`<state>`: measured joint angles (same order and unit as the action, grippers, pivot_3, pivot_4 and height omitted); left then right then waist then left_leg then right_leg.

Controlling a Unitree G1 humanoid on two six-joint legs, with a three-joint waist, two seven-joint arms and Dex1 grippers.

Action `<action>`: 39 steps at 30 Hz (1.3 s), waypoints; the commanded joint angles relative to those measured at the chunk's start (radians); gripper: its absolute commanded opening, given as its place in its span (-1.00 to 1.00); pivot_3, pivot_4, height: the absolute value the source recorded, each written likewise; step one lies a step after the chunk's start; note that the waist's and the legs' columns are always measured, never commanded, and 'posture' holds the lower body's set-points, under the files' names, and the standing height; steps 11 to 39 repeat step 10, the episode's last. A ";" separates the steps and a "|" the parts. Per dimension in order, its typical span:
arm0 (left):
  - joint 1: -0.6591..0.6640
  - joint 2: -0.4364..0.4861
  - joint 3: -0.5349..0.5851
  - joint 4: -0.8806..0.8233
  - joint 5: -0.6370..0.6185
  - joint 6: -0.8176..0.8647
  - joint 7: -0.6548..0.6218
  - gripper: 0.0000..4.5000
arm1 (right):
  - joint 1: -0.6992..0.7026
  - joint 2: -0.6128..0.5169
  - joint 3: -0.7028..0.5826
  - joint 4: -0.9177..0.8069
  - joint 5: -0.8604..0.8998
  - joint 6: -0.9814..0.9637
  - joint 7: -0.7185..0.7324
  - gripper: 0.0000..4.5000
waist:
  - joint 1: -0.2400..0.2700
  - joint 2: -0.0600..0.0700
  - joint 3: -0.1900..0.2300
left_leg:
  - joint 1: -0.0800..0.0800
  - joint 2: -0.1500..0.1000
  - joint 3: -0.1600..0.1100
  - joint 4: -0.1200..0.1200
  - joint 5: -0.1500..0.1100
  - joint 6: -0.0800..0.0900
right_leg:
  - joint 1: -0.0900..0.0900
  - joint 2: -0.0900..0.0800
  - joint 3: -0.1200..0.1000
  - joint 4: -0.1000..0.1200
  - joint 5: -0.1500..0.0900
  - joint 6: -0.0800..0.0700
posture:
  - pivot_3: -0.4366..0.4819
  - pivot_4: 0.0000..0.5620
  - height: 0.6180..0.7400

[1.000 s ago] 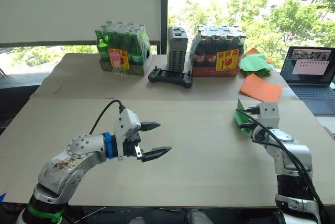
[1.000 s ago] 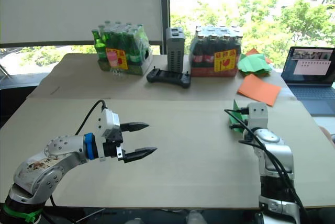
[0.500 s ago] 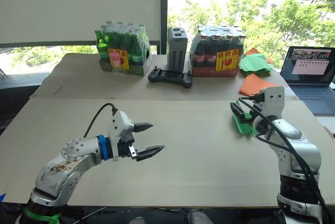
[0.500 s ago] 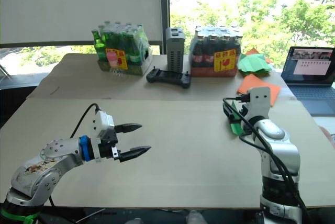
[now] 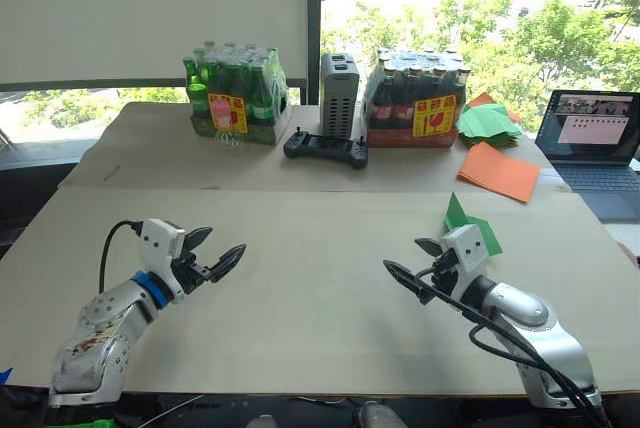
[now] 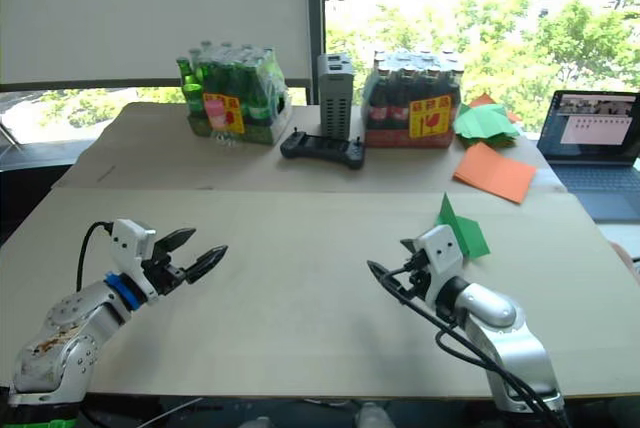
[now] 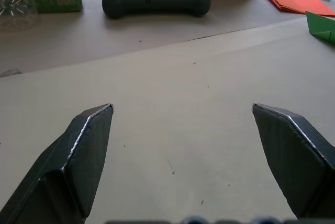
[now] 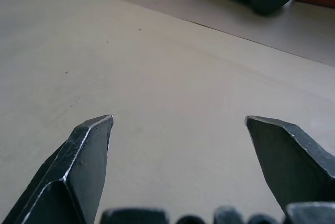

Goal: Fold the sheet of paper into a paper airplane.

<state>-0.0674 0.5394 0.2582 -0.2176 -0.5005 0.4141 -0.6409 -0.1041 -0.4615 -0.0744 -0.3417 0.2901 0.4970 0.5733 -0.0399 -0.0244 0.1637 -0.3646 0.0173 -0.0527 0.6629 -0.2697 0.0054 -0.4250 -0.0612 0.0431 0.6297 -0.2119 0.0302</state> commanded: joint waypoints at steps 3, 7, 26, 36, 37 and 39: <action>0.004 0.002 0.019 -0.010 -0.002 -0.030 -0.008 1.00 | 0.000 0.004 -0.003 0.003 -0.002 -0.056 -0.005 0.98 | 0.000 0.000 0.000 | 0.000 0.000 0.000 0.000 0.000 0.000 | 0.000 0.000 0.000 0.000 0.000 0.000 | -0.05 -0.47 1.00; -0.001 0.006 0.017 -0.005 0.002 -0.037 -0.018 1.00 | -0.003 0.000 0.001 0.006 -0.009 -0.057 -0.010 0.98 | 0.000 0.000 0.000 | 0.000 0.000 0.000 0.000 0.000 0.000 | 0.000 0.000 0.000 0.000 0.000 0.000 | -0.05 -0.47 1.00; -0.005 0.005 0.019 -0.003 -0.002 -0.037 -0.022 1.00 | -0.002 0.002 0.004 0.004 -0.011 -0.056 -0.014 0.98 | 0.000 0.000 0.000 | 0.000 0.000 0.000 0.000 0.000 0.000 | 0.000 0.000 0.000 0.000 0.000 0.000 | -0.05 -0.47 1.00; -0.005 0.005 0.019 -0.003 -0.002 -0.037 -0.022 1.00 | -0.002 0.002 0.004 0.004 -0.011 -0.056 -0.014 0.98 | 0.000 0.000 0.000 | 0.000 0.000 0.000 0.000 0.000 0.000 | 0.000 0.000 0.000 0.000 0.000 0.000 | -0.05 -0.47 1.00; -0.005 0.005 0.019 -0.003 -0.002 -0.037 -0.022 1.00 | -0.002 0.002 0.004 0.004 -0.011 -0.056 -0.014 0.98 | 0.000 0.000 0.000 | 0.000 0.000 0.000 0.000 0.000 0.000 | 0.000 0.000 0.000 0.000 0.000 0.000 | -0.05 -0.47 1.00; -0.005 0.005 0.019 -0.003 -0.002 -0.037 -0.022 1.00 | -0.002 0.002 0.004 0.004 -0.011 -0.056 -0.014 0.98 | 0.000 0.000 0.000 | 0.000 0.000 0.000 0.000 0.000 0.000 | 0.000 0.000 0.000 0.000 0.000 0.000 | -0.05 -0.47 1.00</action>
